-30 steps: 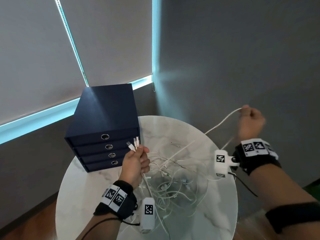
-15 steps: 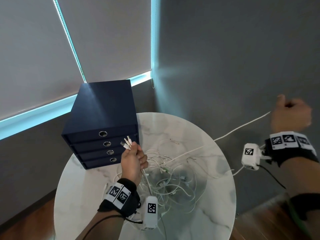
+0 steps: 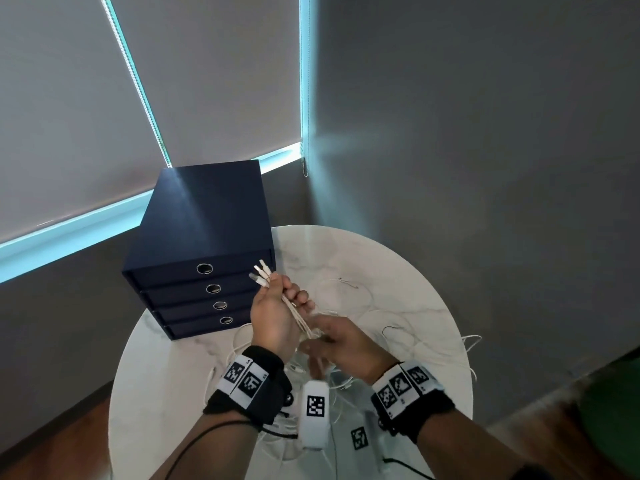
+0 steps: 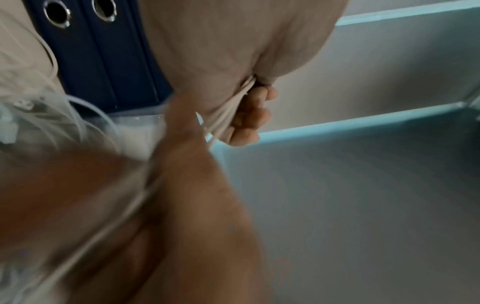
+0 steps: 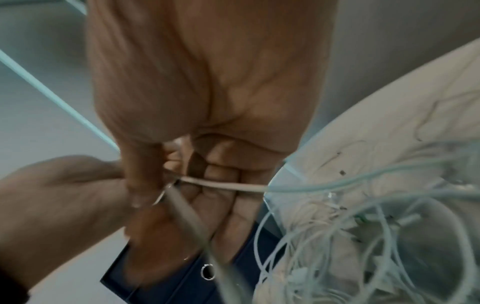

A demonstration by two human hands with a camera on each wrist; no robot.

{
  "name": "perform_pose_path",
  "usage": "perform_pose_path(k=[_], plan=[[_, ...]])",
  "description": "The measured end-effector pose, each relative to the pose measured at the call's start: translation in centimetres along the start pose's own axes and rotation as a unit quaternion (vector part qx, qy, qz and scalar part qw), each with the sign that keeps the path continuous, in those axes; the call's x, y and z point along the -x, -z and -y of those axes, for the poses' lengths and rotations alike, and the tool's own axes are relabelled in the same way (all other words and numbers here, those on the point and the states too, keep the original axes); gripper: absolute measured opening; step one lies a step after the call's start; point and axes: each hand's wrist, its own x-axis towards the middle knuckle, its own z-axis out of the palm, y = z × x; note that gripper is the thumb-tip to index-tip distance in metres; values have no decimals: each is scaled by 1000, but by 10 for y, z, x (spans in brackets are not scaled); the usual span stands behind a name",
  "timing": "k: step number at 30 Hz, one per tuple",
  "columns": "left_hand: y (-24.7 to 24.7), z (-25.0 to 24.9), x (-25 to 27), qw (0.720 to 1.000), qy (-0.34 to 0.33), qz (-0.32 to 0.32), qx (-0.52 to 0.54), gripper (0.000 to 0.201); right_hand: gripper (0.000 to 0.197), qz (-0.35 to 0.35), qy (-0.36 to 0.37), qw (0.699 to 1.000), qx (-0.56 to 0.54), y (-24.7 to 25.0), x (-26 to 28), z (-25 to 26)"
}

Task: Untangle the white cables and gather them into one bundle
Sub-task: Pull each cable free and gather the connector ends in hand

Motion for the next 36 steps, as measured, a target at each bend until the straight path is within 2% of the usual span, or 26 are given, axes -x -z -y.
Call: perform_pose_path(k=[1,3,6,10,12,14,17,19,21,23,26,30,36], plan=[[4,-7,-3,1000,-11,1,15,37,1,-11,-14,1000,16,2,2,-4],[15,-21,-7,999,-36,-10,38,38,22,-54,-25,992,109,25,4,-22],[29,-41,-14,994,-66,-46,76,40,44,-125,-28,955,267,79,19,-45],[41,-59,-20,986,-87,-80,120,40,45,-266,-100,910,301,157,63,-72],[45,-62,-22,984,-93,-90,124,39,31,-330,-165,882,293,196,90,-80],[48,-62,-22,983,-96,-98,121,39,22,-384,-222,838,316,230,118,-76],[50,-56,-23,983,-89,-104,120,38,43,-488,-249,767,333,263,151,-59],[50,-50,-23,984,-83,-104,120,39,49,-554,-247,728,320,272,167,-50],[49,-44,-22,985,-76,-102,115,39,53,-585,-240,711,308,278,175,-54],[48,-40,-22,987,-71,-102,100,40,52,-585,-255,707,304,274,176,-58],[46,-34,-19,990,-64,-100,78,41,43,-545,-298,736,270,266,169,-74],[44,-29,-15,993,-46,-89,65,41,27,-421,-353,773,318,242,145,-100],[47,-17,-10,998,0,-62,7,40,11,-275,-327,837,341,204,103,-134]])
